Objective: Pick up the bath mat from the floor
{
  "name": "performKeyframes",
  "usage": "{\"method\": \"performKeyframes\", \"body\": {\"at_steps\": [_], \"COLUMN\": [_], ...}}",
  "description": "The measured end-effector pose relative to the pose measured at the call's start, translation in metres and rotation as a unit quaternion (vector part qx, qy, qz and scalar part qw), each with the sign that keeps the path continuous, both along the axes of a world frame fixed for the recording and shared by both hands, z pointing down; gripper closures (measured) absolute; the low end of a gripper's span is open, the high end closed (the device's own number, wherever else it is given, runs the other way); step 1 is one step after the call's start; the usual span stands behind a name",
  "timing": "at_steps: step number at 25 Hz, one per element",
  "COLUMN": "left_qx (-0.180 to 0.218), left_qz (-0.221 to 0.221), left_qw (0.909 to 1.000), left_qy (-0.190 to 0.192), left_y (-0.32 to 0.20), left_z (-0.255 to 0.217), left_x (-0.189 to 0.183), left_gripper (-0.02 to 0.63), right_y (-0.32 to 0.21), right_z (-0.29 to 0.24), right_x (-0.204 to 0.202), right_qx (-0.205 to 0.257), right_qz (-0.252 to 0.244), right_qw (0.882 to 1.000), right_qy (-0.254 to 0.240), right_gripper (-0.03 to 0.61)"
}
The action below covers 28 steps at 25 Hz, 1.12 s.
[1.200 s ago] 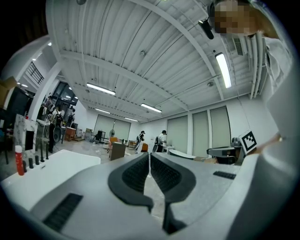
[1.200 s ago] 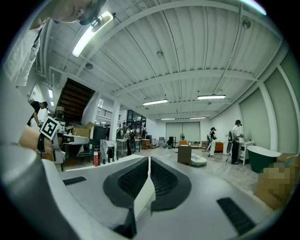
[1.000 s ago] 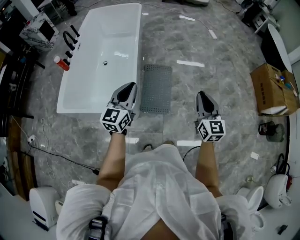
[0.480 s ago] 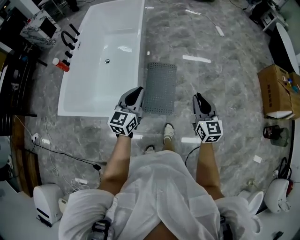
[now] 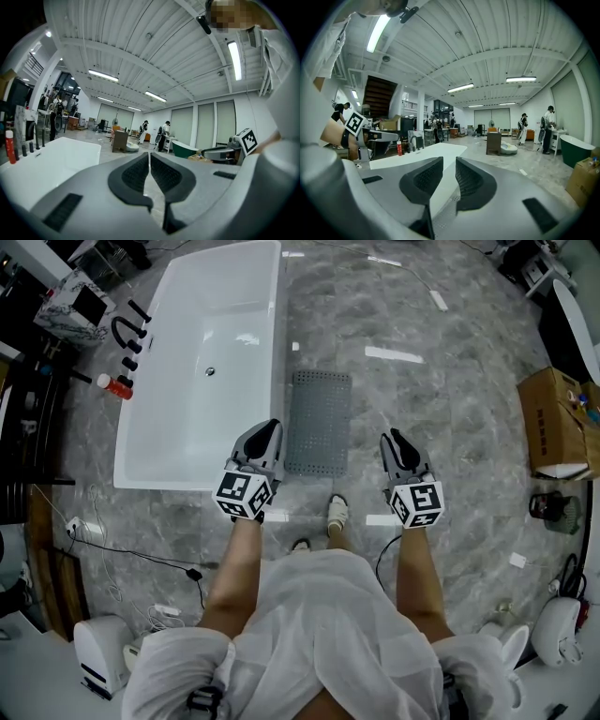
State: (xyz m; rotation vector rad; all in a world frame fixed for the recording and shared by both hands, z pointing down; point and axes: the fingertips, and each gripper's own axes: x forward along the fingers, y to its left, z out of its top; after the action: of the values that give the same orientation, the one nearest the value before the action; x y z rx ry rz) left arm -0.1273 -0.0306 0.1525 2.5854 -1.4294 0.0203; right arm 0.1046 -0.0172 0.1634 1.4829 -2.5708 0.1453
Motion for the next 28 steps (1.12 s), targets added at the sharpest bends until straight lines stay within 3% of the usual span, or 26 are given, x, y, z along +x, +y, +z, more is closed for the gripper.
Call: {"method": "performKeyframes", "body": {"at_steps": [28], "left_qx": [-0.008], "left_qz": [0.017], "left_qw": [0.9998], "left_qy": [0.008], "left_y": [-0.019], "left_z": [0.014], "left_x": [0.025], "left_gripper": [0.595], "right_y": [-0.008], "right_z": [0.022], "right_x": [0.02], "right_qx": [-0.02], "right_qz": [0.019], "right_qw": [1.0], "right_qy": [-0.006], "right_gripper": [0.479]}}
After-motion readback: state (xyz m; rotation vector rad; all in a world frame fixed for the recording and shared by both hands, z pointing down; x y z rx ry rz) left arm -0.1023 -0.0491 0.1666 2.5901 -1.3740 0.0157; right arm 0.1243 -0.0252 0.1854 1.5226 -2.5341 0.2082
